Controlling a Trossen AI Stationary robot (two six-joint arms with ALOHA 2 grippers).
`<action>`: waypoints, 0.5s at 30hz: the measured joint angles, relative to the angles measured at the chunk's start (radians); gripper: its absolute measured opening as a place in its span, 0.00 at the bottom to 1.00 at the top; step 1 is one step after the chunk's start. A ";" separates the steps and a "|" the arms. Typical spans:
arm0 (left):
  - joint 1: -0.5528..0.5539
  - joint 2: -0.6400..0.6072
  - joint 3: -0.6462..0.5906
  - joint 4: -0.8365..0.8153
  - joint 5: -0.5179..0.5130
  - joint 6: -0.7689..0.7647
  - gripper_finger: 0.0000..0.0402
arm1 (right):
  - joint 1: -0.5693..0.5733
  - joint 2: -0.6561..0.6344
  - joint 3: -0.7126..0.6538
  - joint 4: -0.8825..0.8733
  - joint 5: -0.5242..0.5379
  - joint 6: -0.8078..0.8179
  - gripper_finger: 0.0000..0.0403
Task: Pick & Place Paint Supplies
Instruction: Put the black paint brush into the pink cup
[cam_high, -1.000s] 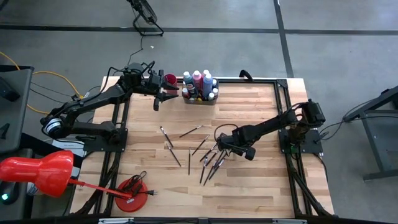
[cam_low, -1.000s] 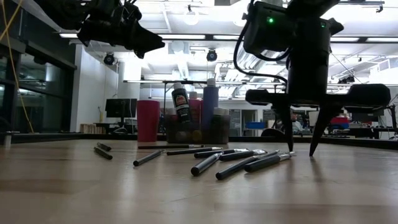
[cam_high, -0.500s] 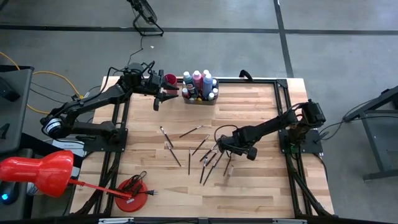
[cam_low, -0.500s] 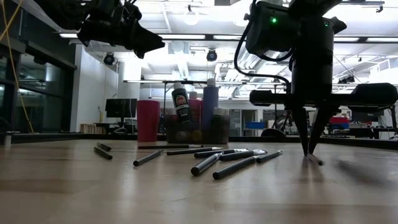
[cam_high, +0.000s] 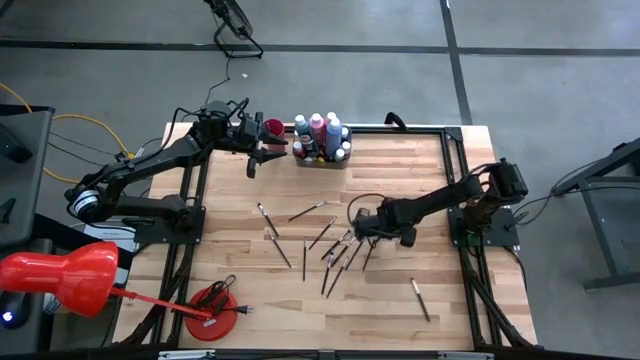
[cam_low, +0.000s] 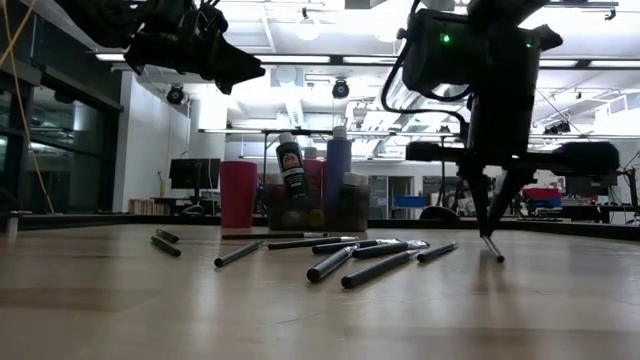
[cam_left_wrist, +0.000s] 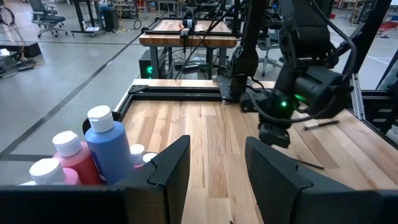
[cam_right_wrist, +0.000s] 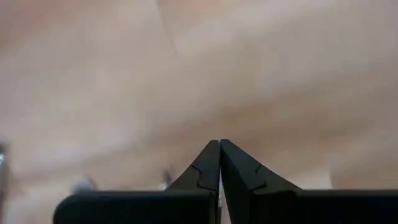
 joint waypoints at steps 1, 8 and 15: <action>0.000 0.000 0.000 0.000 0.000 -0.001 0.38 | -0.001 -0.001 0.000 0.003 -0.002 -0.002 0.01; 0.000 0.000 0.000 -0.001 0.001 -0.020 0.38 | -0.004 -0.013 0.002 0.044 0.029 -0.038 0.01; 0.000 0.000 0.000 0.000 0.002 -0.021 0.38 | -0.002 -0.126 0.004 -0.047 0.105 -0.113 0.01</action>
